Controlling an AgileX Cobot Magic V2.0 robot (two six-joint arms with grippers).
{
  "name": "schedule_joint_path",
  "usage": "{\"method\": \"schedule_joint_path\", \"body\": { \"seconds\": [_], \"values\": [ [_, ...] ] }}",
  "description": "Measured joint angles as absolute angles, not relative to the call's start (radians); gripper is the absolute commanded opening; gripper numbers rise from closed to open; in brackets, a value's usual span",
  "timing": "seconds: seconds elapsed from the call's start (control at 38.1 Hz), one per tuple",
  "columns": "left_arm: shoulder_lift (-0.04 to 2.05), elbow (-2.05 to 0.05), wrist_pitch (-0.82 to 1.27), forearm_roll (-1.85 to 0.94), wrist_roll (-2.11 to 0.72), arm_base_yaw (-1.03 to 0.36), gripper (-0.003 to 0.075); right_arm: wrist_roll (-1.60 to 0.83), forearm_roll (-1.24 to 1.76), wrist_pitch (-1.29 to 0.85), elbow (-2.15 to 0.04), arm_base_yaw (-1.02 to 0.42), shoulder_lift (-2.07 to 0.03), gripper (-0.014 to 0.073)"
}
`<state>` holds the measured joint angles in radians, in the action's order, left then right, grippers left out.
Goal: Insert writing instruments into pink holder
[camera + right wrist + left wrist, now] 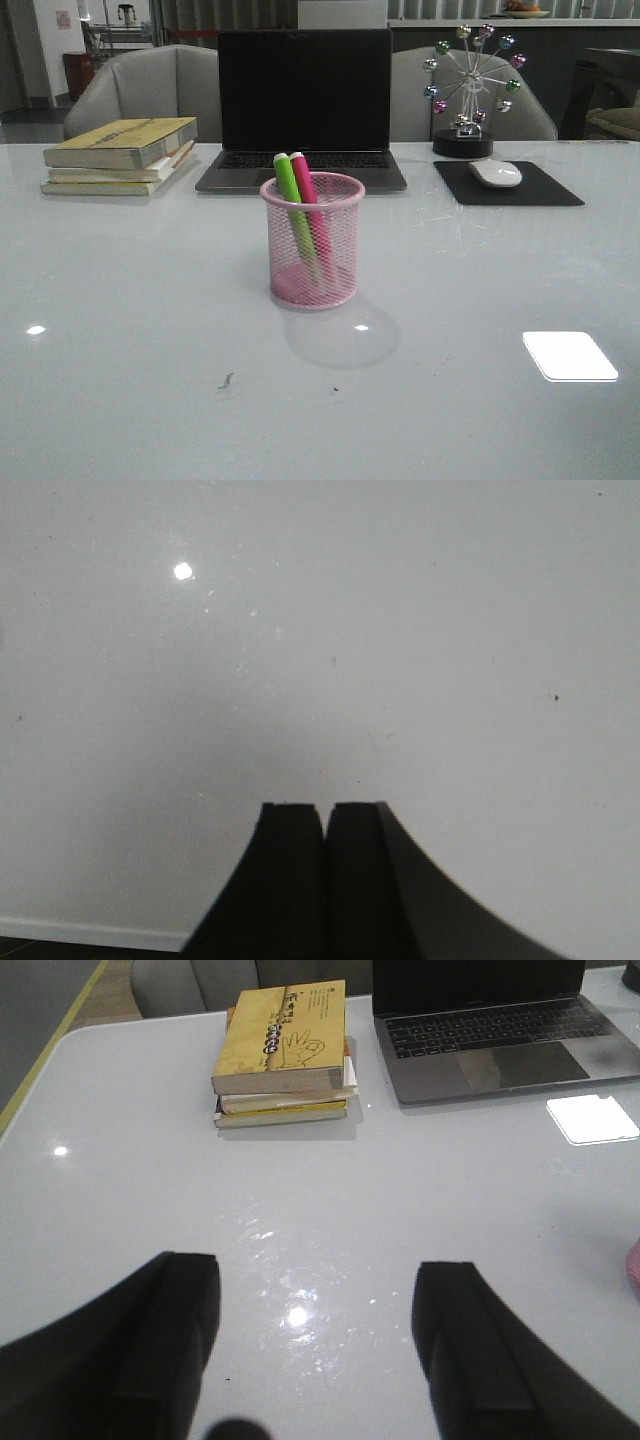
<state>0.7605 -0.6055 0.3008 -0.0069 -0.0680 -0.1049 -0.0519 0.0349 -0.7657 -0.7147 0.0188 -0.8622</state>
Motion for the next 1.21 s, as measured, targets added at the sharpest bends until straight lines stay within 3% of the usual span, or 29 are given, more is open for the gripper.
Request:
{"method": "schedule_joint_path", "body": {
  "seconds": [0.39, 0.89, 1.21],
  "values": [
    [0.76, -0.605, 0.301, -0.007, -0.068, -0.105, 0.0465, -0.052, 0.0, -0.738, -0.67, -0.062, -0.554, 0.0029],
    [0.76, -0.605, 0.301, -0.007, -0.068, -0.105, 0.0465, -0.052, -0.014, -0.386, -0.22, -0.079, -0.089, 0.0029],
    [0.76, -0.605, 0.301, -0.007, -0.068, -0.105, 0.0465, -0.052, -0.01, -0.204, 0.009, -0.079, 0.009, 0.0029]
  ]
}}
